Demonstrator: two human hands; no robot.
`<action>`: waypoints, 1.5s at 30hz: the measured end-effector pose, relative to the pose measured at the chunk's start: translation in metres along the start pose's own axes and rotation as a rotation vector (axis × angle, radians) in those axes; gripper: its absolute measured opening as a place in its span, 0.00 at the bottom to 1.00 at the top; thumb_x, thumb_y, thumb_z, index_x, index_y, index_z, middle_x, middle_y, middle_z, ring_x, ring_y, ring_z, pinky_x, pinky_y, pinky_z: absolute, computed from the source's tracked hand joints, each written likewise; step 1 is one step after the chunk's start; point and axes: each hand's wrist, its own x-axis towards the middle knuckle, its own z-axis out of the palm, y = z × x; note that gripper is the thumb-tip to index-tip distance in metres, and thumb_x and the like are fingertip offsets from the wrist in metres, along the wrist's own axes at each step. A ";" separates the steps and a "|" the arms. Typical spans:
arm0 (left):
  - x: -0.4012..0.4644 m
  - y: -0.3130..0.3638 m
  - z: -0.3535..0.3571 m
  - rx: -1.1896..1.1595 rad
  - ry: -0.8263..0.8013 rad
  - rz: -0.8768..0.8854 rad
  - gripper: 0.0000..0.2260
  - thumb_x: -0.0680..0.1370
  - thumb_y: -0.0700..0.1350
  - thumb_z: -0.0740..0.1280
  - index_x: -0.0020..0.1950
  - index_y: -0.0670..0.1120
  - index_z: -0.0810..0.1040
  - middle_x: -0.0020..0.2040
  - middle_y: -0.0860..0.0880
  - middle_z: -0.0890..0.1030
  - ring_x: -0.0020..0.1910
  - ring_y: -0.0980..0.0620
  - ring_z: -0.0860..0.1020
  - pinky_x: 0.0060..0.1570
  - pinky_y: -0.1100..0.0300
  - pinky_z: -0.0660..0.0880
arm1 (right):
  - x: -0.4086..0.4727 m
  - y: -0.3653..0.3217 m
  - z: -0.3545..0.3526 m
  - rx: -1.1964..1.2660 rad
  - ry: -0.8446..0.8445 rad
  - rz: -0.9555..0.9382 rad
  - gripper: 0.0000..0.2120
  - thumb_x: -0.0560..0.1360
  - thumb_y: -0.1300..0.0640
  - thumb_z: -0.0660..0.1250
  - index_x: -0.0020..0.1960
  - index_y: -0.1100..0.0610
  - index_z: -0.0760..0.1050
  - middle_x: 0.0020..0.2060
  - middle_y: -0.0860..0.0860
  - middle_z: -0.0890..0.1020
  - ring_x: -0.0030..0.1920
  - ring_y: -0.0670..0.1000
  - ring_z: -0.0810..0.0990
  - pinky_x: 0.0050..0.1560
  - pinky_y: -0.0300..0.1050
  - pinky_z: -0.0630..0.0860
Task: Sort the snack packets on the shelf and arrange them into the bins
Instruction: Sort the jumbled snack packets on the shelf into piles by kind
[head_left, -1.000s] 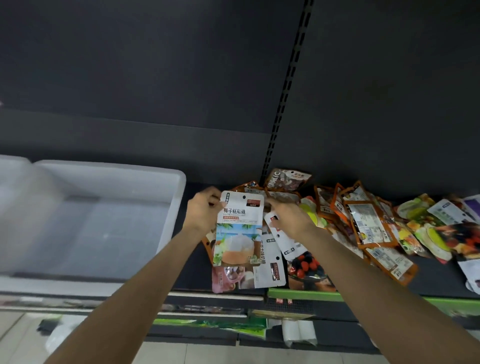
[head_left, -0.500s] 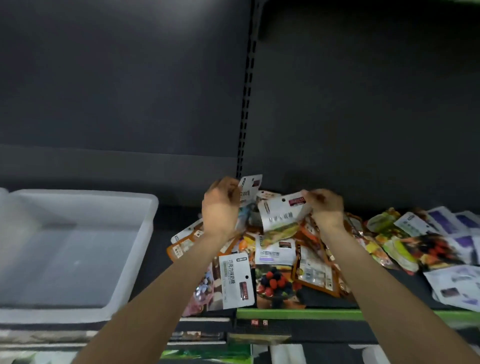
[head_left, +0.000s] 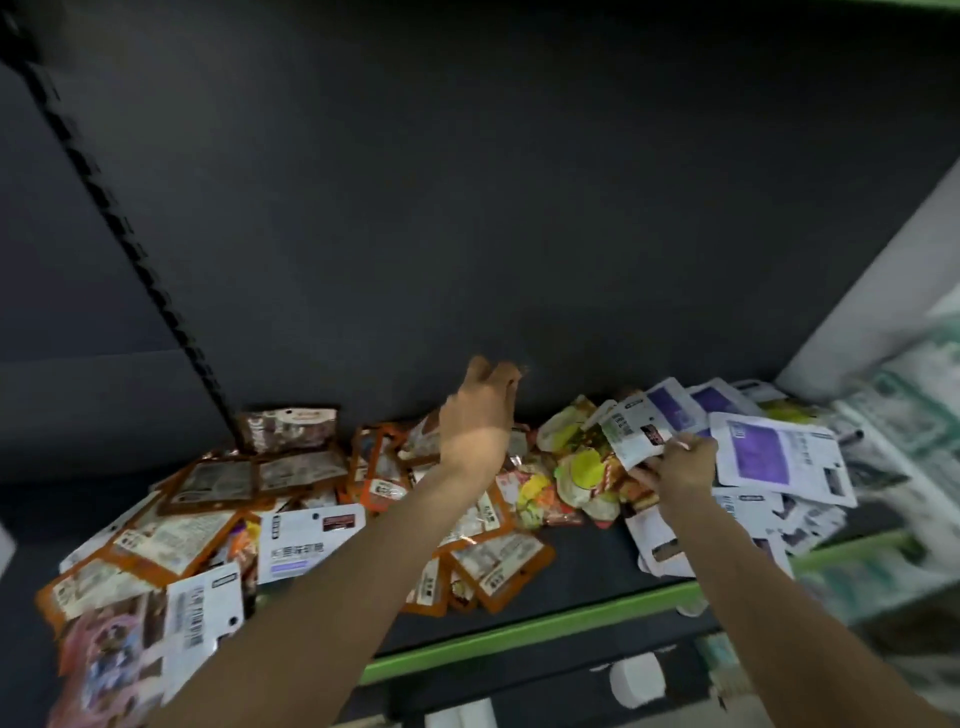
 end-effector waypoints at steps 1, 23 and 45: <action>0.000 0.004 0.016 -0.016 -0.053 0.018 0.09 0.80 0.42 0.61 0.55 0.43 0.79 0.54 0.41 0.75 0.44 0.37 0.78 0.42 0.48 0.73 | 0.010 0.000 -0.008 -0.050 -0.013 -0.057 0.11 0.80 0.68 0.48 0.56 0.56 0.62 0.53 0.58 0.72 0.47 0.55 0.75 0.44 0.49 0.78; -0.016 -0.035 0.098 0.742 -0.818 0.008 0.36 0.73 0.69 0.60 0.76 0.63 0.48 0.79 0.51 0.48 0.77 0.43 0.41 0.71 0.37 0.38 | 0.086 0.045 -0.034 -1.890 -0.541 -0.831 0.30 0.80 0.38 0.46 0.72 0.38 0.30 0.75 0.45 0.33 0.75 0.58 0.33 0.72 0.65 0.44; 0.001 0.001 0.146 0.417 -0.887 0.088 0.36 0.76 0.55 0.65 0.77 0.58 0.47 0.79 0.50 0.43 0.77 0.47 0.45 0.75 0.49 0.47 | 0.114 0.011 -0.082 -2.101 -0.721 -0.952 0.59 0.63 0.37 0.74 0.72 0.37 0.29 0.73 0.46 0.28 0.74 0.54 0.30 0.71 0.65 0.40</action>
